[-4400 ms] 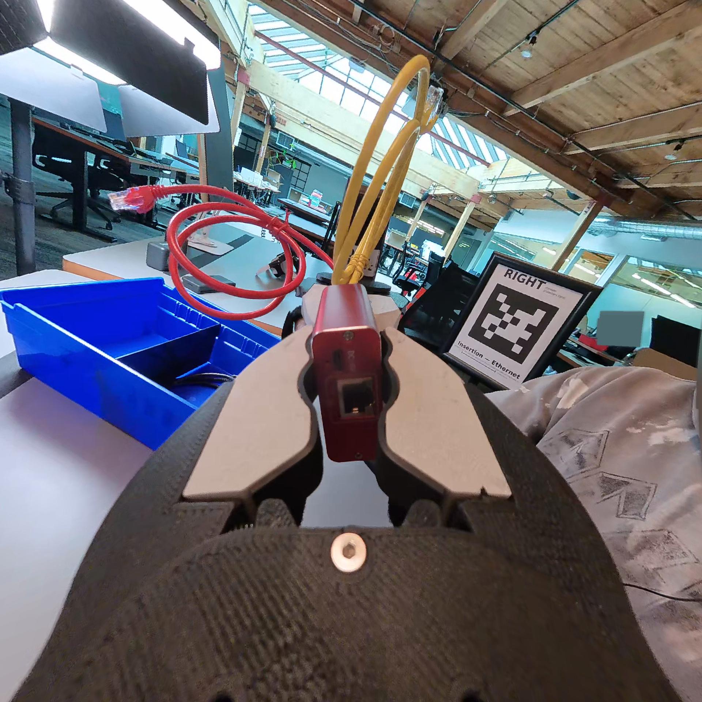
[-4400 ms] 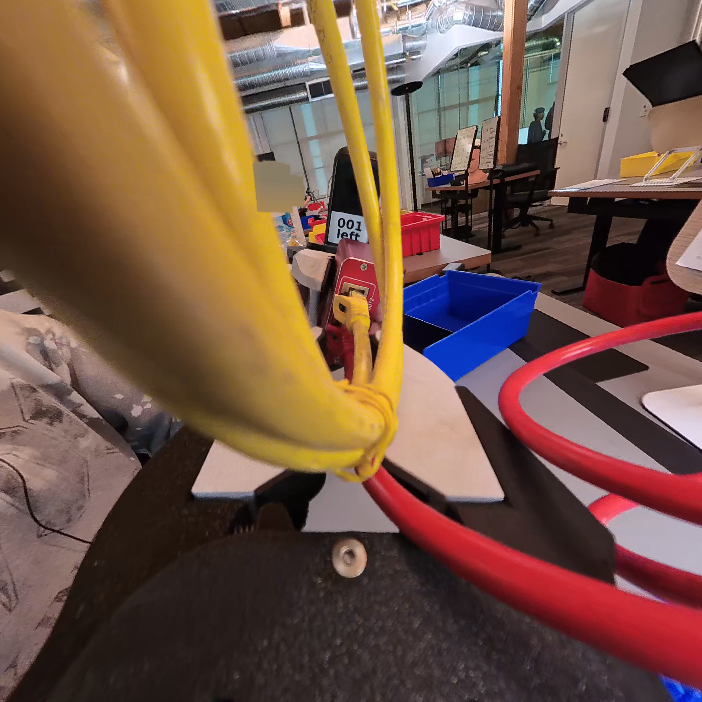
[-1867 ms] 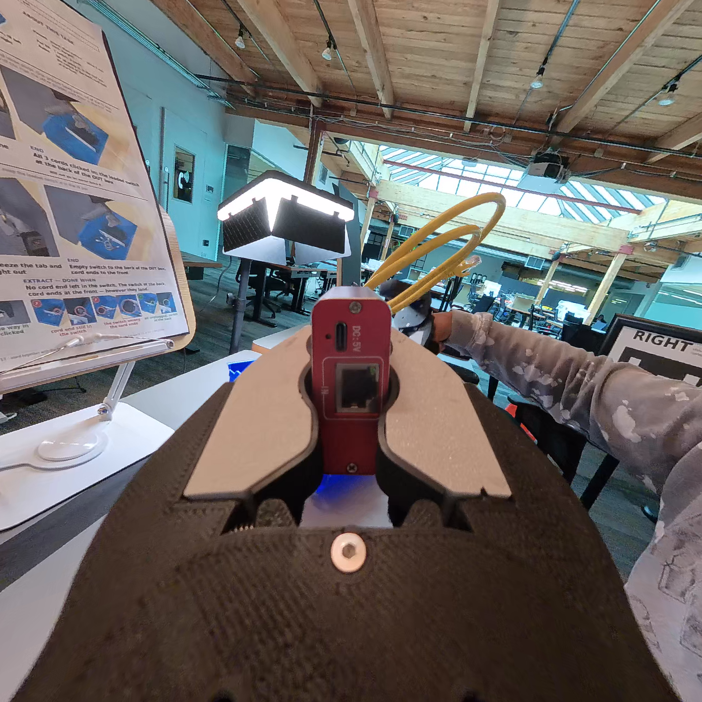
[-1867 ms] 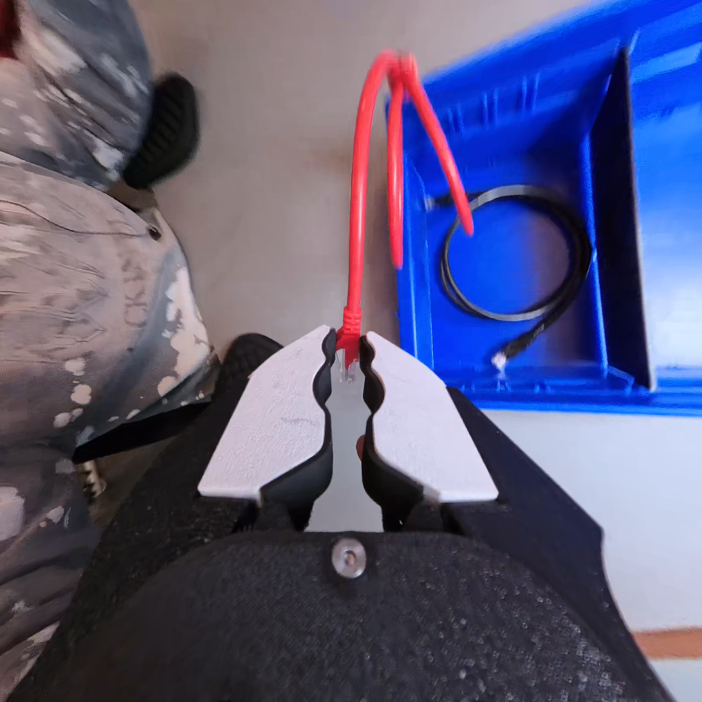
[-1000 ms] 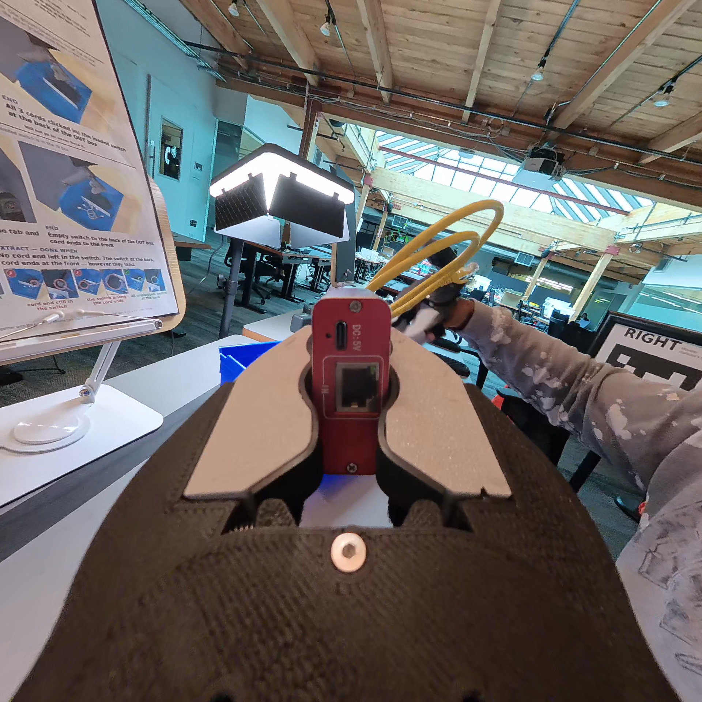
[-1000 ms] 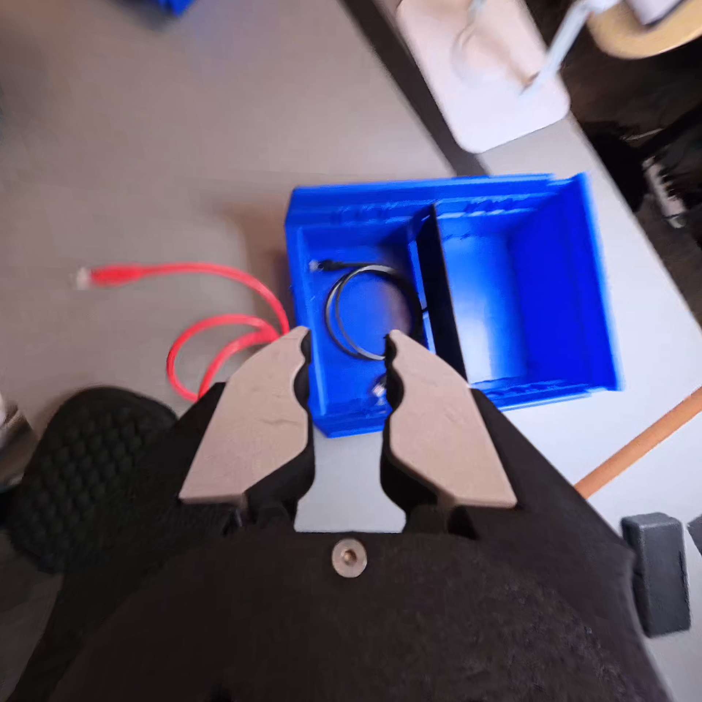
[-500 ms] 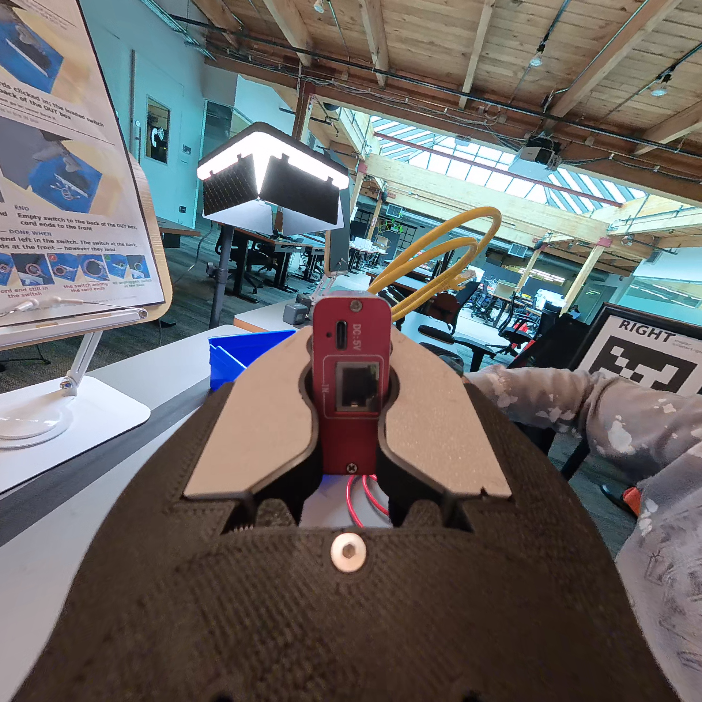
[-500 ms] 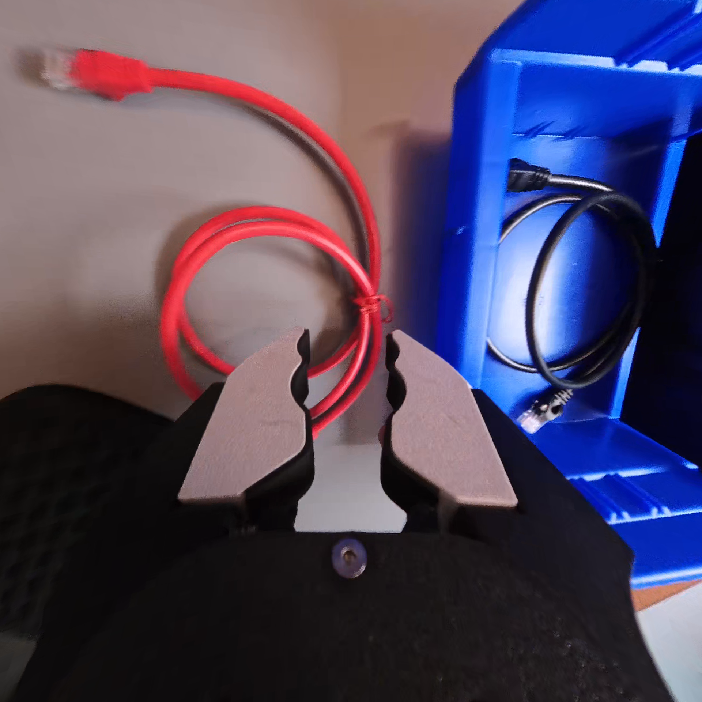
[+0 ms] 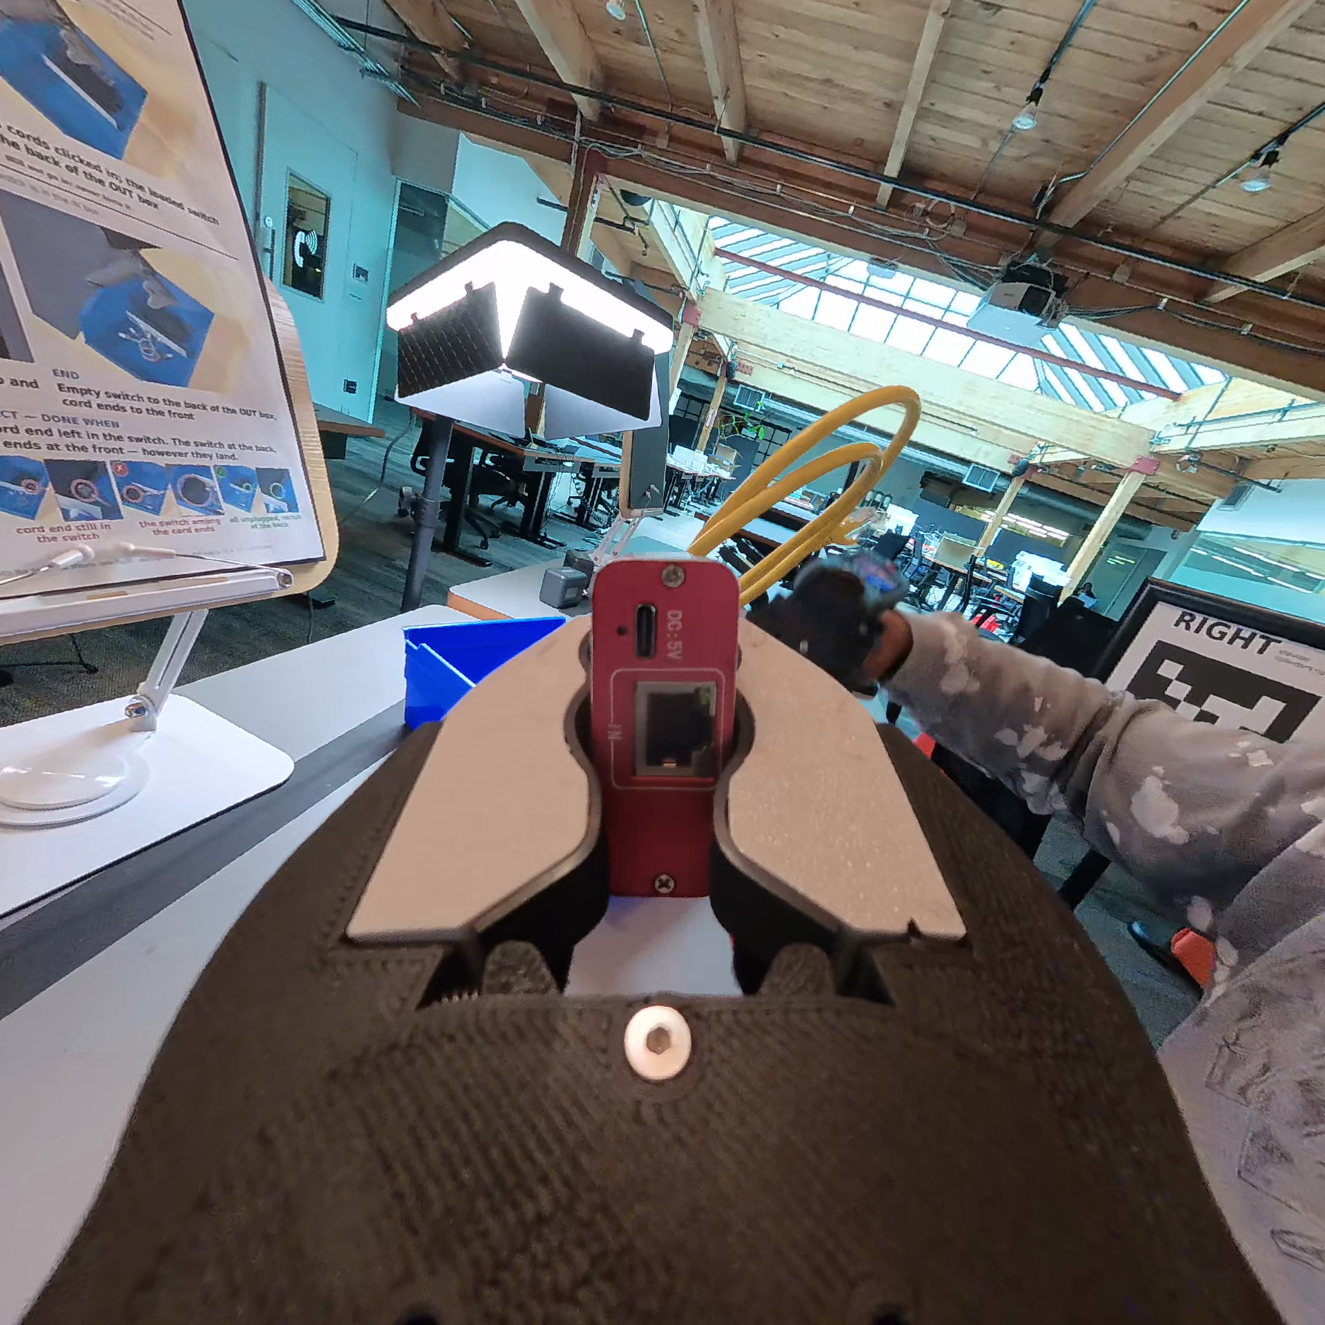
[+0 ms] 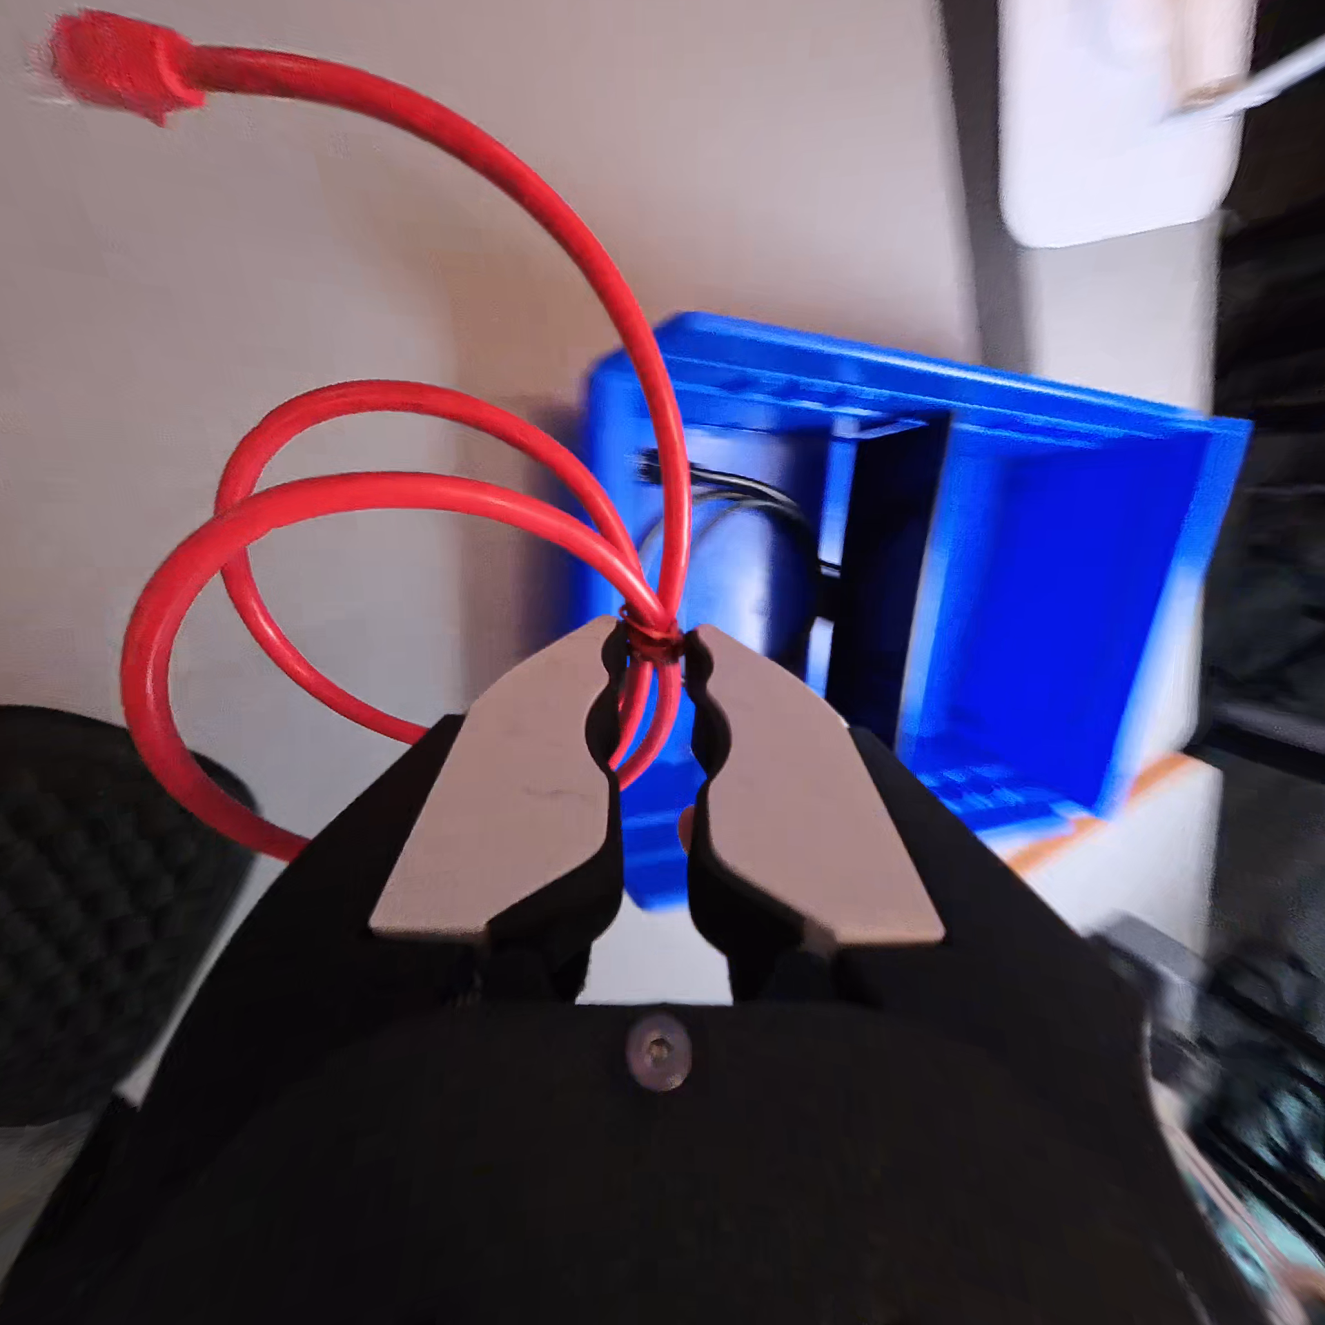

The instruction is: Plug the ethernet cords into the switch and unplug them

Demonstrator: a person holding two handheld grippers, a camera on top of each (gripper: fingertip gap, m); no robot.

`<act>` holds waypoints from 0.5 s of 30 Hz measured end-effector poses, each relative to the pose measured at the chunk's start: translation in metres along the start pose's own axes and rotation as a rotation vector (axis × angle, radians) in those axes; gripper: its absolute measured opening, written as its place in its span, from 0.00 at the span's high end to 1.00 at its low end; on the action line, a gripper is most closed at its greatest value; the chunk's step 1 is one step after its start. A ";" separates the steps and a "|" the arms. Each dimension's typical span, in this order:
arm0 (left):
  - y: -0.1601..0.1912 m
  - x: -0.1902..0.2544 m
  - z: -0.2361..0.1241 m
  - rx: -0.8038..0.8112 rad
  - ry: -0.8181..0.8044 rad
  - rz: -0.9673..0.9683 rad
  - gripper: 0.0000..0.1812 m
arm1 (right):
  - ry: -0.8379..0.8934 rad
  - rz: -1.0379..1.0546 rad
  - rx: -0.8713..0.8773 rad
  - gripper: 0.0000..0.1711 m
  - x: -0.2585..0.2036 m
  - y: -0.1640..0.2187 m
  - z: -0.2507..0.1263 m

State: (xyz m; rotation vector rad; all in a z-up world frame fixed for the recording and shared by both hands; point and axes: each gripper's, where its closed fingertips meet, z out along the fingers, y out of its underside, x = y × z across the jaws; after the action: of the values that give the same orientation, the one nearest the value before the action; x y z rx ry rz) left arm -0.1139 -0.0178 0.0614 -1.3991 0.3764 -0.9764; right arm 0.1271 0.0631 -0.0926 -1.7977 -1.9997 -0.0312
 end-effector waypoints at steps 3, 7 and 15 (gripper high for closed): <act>-0.002 0.006 0.001 0.004 0.008 0.009 0.84 | 0.209 -0.036 -0.080 0.91 0.058 0.012 -0.033; -0.006 0.013 0.000 0.014 0.017 0.028 0.84 | 0.384 -0.112 -0.243 0.91 0.111 0.040 -0.035; -0.008 0.009 -0.005 0.028 0.010 0.018 0.84 | 0.302 -0.193 -0.278 0.91 0.105 0.035 0.071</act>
State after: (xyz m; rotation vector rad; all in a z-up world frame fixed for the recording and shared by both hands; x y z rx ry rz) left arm -0.1156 -0.0265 0.0708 -1.3638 0.3808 -0.9706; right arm 0.1333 0.1887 -0.1311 -1.6314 -2.0108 -0.6302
